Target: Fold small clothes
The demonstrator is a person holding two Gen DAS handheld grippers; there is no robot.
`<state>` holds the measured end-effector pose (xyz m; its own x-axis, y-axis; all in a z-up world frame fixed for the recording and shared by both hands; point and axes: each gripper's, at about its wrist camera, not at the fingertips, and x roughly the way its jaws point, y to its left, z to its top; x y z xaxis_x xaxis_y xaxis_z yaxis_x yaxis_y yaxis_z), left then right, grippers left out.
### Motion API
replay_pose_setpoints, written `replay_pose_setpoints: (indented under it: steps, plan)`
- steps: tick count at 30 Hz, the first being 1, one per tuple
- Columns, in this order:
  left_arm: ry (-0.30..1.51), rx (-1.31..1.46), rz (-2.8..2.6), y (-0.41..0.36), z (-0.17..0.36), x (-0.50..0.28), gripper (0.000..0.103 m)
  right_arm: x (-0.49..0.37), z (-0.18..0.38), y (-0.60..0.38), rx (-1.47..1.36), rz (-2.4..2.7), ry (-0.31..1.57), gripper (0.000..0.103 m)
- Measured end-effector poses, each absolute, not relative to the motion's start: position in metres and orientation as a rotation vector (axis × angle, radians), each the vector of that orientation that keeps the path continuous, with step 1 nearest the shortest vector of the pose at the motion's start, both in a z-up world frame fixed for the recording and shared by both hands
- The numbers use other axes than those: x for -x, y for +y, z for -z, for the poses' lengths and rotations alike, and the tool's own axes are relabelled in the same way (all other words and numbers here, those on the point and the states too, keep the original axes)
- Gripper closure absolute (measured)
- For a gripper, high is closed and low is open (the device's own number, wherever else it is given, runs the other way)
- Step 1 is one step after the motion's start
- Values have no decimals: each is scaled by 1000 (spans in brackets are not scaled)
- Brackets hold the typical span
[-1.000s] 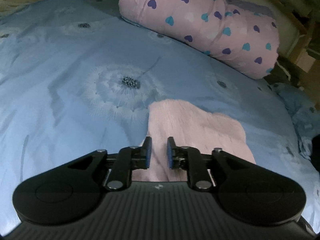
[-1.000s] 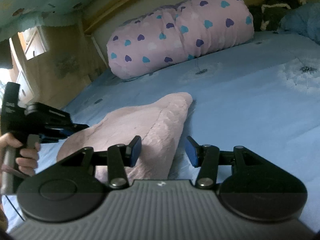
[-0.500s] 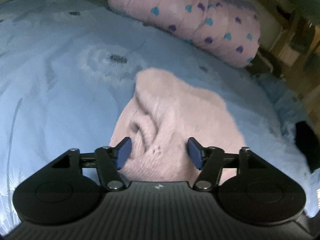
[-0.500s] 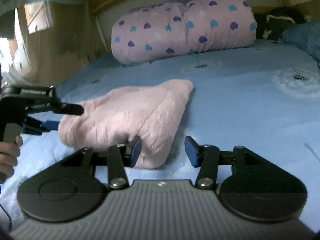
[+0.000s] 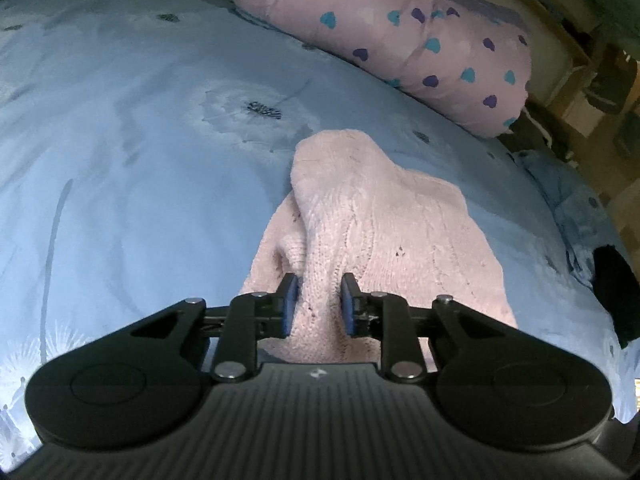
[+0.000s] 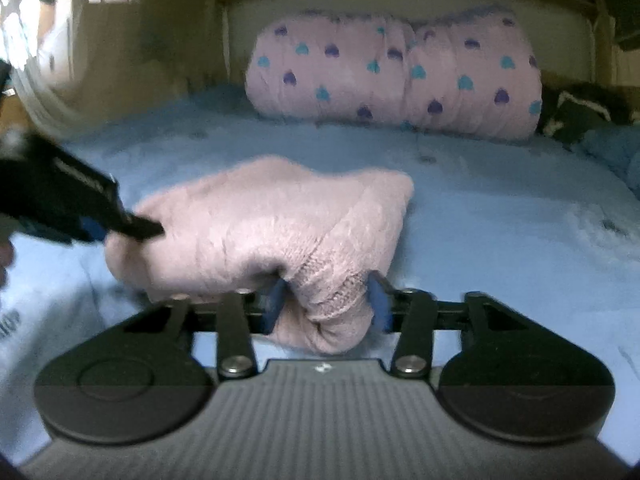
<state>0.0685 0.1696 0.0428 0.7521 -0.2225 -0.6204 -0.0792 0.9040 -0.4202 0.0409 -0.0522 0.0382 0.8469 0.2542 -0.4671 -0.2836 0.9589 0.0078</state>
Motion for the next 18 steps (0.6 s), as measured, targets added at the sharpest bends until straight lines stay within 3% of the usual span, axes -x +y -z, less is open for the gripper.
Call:
replay_pose_setpoints:
  steps: [1,3,4,13,14,15,17,18]
  plan:
    - [717,443,81,168,-44,-69,66,-42,-36,-55,58,-271,497,72]
    - [713,436,51,167,-46,-70,41,-43,-35,-60,48,-264,508,75]
    - [712,431,34,167,-46,-71,37,-42,-36,-62,58,-262,514,75]
    - [711,476,29,172,-45,-87,29,-37,-44,-79,6,-321,577,73]
    - [715,487,35,173,-44,-90,29,-37,-48,-83,-20,-332,587,66]
    - [721,498,37,174,-43,-93,28,-37,-52,-89,-54,-344,589,53]
    - [743,522,51,175,-39,-100,24,-40,-59,-99,-124,-359,584,39]
    - [753,533,61,175,-36,-103,22,-43,-62,-105,-163,-364,580,38]
